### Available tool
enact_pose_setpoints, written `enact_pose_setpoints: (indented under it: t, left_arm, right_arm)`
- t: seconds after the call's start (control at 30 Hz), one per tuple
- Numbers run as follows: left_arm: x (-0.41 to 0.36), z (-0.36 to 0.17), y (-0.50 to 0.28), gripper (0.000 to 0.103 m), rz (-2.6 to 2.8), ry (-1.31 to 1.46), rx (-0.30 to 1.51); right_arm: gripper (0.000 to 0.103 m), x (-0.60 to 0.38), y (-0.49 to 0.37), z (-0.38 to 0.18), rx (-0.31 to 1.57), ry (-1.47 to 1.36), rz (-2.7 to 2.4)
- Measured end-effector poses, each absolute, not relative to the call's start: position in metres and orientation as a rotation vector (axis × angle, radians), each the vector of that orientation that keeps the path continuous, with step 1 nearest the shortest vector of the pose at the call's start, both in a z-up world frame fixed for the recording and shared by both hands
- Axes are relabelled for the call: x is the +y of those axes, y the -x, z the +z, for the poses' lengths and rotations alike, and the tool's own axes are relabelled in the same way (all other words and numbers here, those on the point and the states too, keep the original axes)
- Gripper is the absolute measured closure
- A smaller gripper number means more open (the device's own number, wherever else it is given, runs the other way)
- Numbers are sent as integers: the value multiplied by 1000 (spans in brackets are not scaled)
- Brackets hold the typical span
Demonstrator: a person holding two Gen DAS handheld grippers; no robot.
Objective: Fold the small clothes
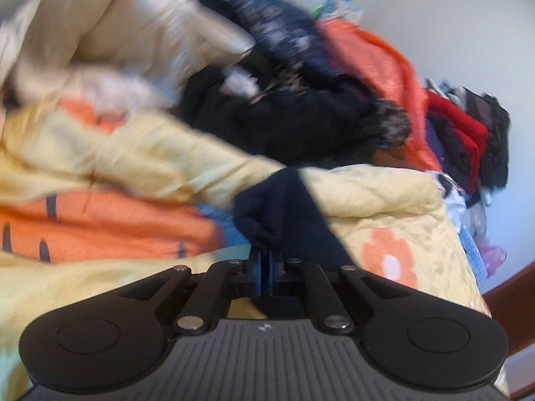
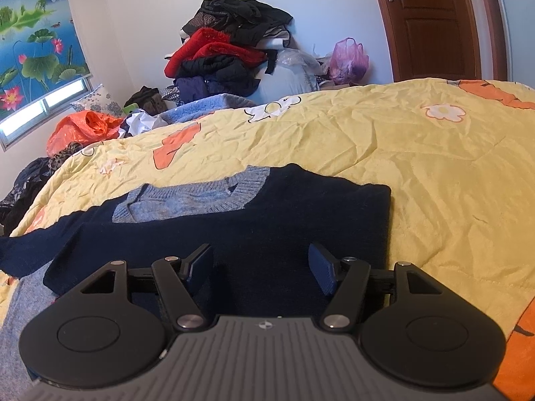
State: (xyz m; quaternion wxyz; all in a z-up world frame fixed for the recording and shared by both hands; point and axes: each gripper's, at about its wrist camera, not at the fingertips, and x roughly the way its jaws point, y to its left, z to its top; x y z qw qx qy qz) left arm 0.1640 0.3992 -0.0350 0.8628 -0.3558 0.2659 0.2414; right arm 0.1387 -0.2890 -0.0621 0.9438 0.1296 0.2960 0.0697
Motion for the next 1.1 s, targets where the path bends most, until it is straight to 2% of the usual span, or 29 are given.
enact_pose_setpoints:
  t: [0.2, 0.43, 0.77, 1.0, 1.1]
  left_arm:
    - [322, 14, -169, 100, 352, 545, 452]
    - [205, 29, -181, 100, 105, 331, 470]
    - [78, -22, -161, 99, -184, 299, 573]
    - [65, -55, -149, 99, -179, 299, 577]
    - [62, -56, -146, 99, -177, 298, 558]
  right_arm:
    - [38, -293, -138, -62, 598, -289, 148]
    - [38, -297, -137, -63, 591, -324, 156]
    - [38, -301, -137, -64, 588, -345, 162]
    - [38, -301, -137, -64, 588, -338, 161]
    - [33, -292, -138, -61, 599, -280, 155]
